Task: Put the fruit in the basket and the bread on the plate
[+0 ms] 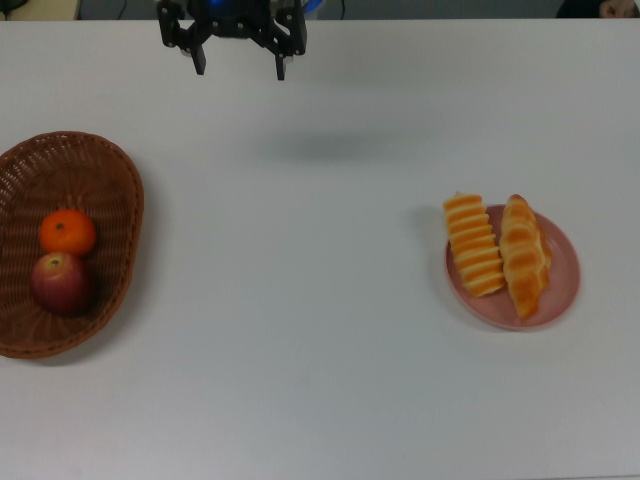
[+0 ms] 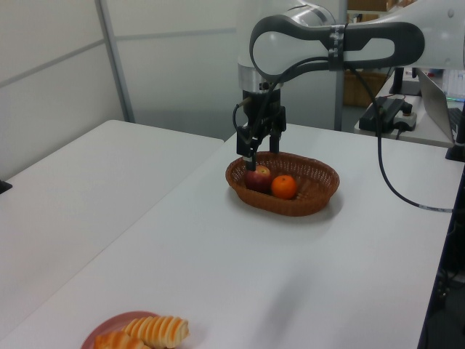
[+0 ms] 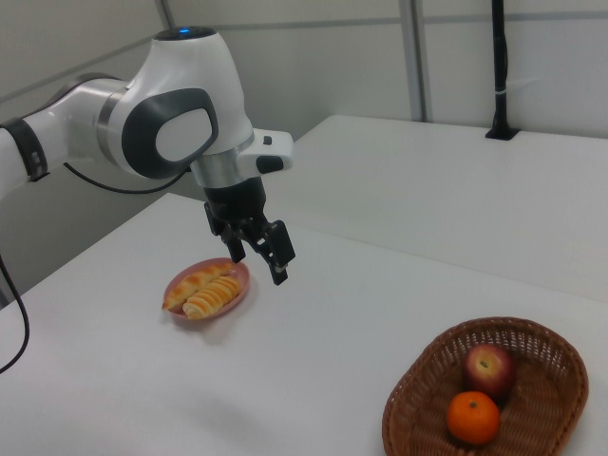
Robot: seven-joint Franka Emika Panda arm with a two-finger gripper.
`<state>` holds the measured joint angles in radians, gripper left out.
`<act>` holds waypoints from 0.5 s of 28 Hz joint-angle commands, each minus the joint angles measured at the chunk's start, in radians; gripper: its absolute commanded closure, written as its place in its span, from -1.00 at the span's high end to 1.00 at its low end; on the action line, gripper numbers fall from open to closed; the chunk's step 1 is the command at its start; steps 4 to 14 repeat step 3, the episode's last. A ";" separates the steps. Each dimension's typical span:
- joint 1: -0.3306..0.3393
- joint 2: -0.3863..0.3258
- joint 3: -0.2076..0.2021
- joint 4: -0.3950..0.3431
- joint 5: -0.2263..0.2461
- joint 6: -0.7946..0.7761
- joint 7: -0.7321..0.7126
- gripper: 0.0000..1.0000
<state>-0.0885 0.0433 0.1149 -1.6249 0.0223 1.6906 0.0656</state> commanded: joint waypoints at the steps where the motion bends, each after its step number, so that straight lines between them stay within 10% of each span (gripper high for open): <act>1: 0.000 0.039 -0.007 0.054 0.019 0.008 -0.018 1.00; 14: -0.001 0.056 -0.009 0.103 0.010 -0.018 -0.013 1.00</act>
